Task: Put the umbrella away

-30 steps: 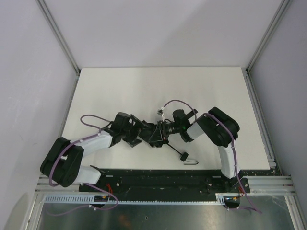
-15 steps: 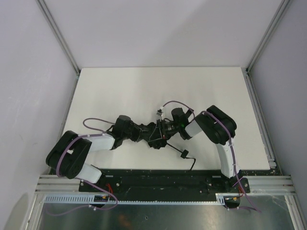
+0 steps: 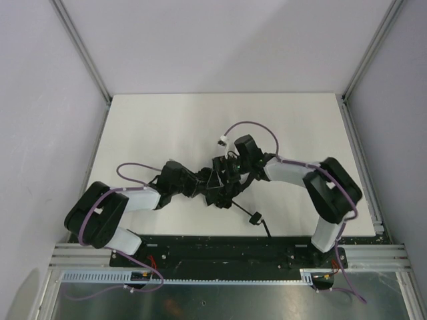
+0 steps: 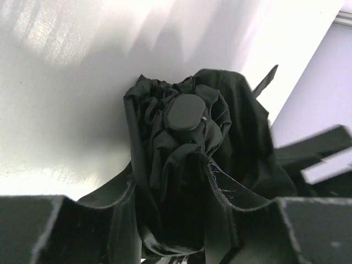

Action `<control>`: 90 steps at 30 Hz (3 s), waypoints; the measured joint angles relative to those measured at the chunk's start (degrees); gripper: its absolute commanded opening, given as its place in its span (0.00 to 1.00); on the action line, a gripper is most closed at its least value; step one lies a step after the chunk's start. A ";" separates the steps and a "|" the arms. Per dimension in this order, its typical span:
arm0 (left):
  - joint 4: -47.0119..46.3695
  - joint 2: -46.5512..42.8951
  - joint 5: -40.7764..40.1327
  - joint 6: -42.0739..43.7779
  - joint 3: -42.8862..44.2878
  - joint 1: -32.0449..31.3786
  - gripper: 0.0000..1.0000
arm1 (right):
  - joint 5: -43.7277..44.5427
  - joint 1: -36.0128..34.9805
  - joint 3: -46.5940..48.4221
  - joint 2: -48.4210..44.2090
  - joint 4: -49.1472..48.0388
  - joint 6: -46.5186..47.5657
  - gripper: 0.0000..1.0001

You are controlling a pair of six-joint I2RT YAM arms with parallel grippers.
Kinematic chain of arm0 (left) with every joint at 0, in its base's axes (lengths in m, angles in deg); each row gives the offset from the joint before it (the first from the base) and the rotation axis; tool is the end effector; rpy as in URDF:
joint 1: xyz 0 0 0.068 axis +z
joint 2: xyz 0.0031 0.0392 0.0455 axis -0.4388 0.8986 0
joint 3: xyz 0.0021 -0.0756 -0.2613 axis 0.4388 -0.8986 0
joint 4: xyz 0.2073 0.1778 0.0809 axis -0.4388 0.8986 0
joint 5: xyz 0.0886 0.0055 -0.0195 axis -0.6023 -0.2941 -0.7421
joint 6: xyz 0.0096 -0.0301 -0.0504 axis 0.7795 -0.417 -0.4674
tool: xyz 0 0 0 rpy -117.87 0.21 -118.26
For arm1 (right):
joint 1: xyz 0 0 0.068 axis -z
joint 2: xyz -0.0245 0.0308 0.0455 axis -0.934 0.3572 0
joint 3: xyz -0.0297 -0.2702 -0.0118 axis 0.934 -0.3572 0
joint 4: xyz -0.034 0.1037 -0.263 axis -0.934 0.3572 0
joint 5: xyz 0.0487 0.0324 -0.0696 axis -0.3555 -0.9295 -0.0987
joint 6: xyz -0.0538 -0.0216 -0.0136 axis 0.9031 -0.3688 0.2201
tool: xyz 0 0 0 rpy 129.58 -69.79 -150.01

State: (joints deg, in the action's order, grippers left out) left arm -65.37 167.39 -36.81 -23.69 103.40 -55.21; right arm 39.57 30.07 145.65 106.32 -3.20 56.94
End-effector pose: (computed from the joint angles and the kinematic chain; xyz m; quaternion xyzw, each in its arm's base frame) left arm 0.2330 -0.1381 0.0970 -0.3632 0.8308 -0.3809 0.1811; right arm 0.2907 0.2697 0.1471 -0.2505 0.8374 0.4515 0.1794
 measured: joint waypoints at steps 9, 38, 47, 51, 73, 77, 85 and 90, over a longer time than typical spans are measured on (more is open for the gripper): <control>1.53 -0.26 -0.02 0.61 0.24 -0.33 0.00 | 22.43 -9.35 2.34 -11.30 6.05 12.96 0.98; 9.62 -2.21 -0.96 0.00 2.73 0.57 0.37 | 50.45 -22.32 -5.49 -0.96 -13.66 18.88 0.00; 15.69 -8.48 -1.14 1.60 2.32 2.01 0.99 | 15.30 -7.32 -7.74 2.86 -25.31 11.06 0.00; 16.61 -8.63 -0.68 1.73 2.27 2.08 1.00 | 7.30 -5.09 -7.80 5.07 -28.52 8.13 0.00; 11.41 -2.47 0.24 1.60 4.50 2.10 0.92 | -20.15 7.67 -7.02 21.68 -54.40 -27.89 0.00; 8.13 0.76 0.22 0.79 5.57 2.10 0.84 | -20.79 8.50 -6.95 23.96 -59.06 -34.16 0.00; 5.33 6.43 0.09 -0.39 7.98 2.12 0.50 | -21.40 9.75 -6.88 25.33 -61.92 -39.28 0.00; 3.48 8.48 0.24 0.68 8.96 2.12 0.20 | -21.16 9.90 -6.12 24.30 -57.92 -38.10 0.04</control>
State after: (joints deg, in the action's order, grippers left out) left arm -61.90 175.87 -36.57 -23.01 112.37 -53.09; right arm 18.42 39.97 139.53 130.62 -61.12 18.84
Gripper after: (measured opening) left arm 0.401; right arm 0.019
